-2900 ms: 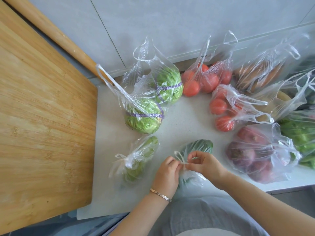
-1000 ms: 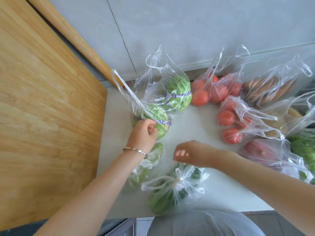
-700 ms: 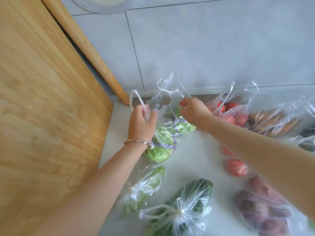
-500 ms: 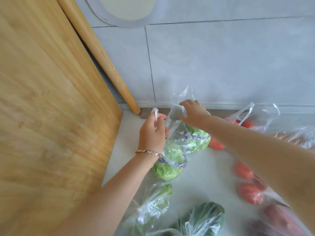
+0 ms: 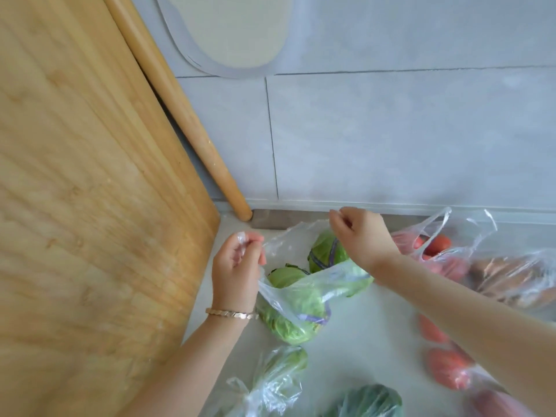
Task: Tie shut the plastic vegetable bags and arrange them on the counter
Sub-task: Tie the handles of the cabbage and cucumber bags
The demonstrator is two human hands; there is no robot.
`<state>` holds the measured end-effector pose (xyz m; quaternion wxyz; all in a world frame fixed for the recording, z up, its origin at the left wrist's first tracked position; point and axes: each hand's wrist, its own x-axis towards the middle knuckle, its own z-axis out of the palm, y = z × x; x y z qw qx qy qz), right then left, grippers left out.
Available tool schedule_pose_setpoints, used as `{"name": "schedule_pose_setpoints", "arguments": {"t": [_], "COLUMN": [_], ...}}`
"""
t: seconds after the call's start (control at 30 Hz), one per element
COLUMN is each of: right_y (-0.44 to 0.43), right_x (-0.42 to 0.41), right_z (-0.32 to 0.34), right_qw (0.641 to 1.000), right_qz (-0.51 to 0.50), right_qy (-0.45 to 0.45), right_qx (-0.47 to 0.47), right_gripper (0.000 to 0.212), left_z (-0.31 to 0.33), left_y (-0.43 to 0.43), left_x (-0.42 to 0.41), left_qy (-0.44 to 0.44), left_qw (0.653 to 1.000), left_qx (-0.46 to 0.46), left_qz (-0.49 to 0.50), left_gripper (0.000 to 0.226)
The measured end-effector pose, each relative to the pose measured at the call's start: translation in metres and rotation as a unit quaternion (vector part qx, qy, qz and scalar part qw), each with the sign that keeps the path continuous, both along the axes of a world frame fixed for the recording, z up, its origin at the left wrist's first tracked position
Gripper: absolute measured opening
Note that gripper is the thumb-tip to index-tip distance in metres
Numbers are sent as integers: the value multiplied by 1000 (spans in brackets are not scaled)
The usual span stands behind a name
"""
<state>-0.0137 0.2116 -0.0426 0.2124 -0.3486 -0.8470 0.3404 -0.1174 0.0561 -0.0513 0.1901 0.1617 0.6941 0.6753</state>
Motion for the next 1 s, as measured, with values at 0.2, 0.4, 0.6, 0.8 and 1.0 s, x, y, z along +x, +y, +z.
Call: {"name": "schedule_pose_setpoints", "arguments": {"t": [0.2, 0.4, 0.6, 0.8, 1.0], "right_y": [-8, -31, -40, -50, -57], "right_x": [47, 96, 131, 138, 107], "right_z": [34, 27, 19, 12, -5], "right_qw": [992, 988, 971, 935, 932], "right_qz": [-80, -89, -22, 32, 121], "right_qy": [91, 88, 133, 164, 39], "right_qx": [-27, -93, -199, -313, -340], "right_gripper": [44, 32, 29, 29, 26], "left_z": [12, 21, 24, 7, -21], "left_y": [-8, -12, -8, 2, 19], "left_x": [33, 56, 61, 67, 74], "left_qy": [22, 33, 70, 114, 205], "left_qw": [997, 984, 973, 950, 880], "left_qx": [10, -8, -29, -48, -86], "left_qz": [-77, -174, -219, -288, -420], "left_gripper": [11, 34, 43, 45, 70]}}
